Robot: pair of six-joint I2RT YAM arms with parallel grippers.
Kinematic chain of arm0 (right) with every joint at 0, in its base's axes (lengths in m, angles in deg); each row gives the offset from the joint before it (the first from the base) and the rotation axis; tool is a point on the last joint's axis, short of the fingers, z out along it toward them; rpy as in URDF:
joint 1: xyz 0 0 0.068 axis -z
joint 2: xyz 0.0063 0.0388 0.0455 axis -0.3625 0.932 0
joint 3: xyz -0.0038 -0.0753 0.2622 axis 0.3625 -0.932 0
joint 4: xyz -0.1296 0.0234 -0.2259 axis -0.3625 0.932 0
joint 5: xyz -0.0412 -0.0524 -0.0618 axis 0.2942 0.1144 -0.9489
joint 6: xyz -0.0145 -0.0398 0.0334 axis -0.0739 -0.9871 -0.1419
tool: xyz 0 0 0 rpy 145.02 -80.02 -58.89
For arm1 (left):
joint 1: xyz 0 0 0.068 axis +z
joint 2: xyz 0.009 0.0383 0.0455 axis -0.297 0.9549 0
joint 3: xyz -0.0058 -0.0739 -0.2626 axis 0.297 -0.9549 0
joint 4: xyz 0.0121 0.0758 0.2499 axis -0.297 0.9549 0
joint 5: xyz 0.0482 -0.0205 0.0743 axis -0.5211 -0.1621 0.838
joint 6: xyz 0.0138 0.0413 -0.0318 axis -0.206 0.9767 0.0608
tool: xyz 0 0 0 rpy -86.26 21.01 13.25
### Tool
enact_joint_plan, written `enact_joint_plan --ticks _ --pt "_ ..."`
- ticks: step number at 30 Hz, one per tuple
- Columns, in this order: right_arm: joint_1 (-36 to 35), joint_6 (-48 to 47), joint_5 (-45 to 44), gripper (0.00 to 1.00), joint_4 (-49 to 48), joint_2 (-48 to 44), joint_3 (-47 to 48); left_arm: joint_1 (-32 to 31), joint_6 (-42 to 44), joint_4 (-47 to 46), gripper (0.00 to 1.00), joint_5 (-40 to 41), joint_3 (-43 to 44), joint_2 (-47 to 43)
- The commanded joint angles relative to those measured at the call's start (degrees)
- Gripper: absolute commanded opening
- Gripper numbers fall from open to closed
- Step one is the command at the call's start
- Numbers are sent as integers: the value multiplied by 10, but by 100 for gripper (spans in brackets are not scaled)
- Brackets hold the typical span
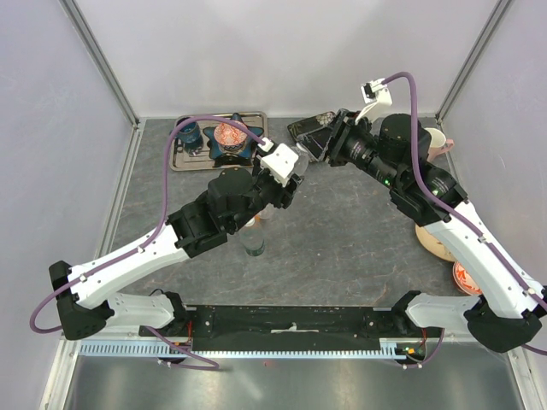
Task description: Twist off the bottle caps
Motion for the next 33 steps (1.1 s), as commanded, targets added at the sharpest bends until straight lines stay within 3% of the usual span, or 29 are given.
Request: enact_joint_plan --ticks 1,5,6,12,17,21,22,24,25,28,29,33 --pt "-3 -3 11 40 -11 -10 -9 -4 21 -28 46 13 18 -12" --pt "-2 -13 23 4 -13 -13 -14 -3 20 -28 46 -3 19 -16" --pt "-3 -22 26 0 -13 -14 -14 -3 16 -29 46 -7 18 -22" --pt "-2 -62 61 0 -34 -34 -20 0 0 -48 47 -71 3 -50" --pt "-2 -97 131 0 -49 -40 -3 22 -28 -53 47 -197 -1 -82" --pt "-3 -130 195 0 -64 -49 0 93 -114 -57 45 -421 7 -95" --pt "-3 -139 211 0 -66 -51 -1 111 -133 -71 44 -518 9 -93" --pt "-2 -163 238 0 -71 -50 -2 168 -195 -93 41 -604 10 -84" --pt "-3 -167 257 0 -73 -49 -4 204 -221 -128 41 -691 9 -78" --pt "-2 -175 346 0 -120 -54 -29 240 -323 -193 41 -823 7 -51" --pt "-3 -174 406 0 -165 -61 -37 242 -347 -244 41 -847 6 -43" --pt "-3 -132 495 0 -272 -67 -76 244 -492 -385 41 -926 -4 1"
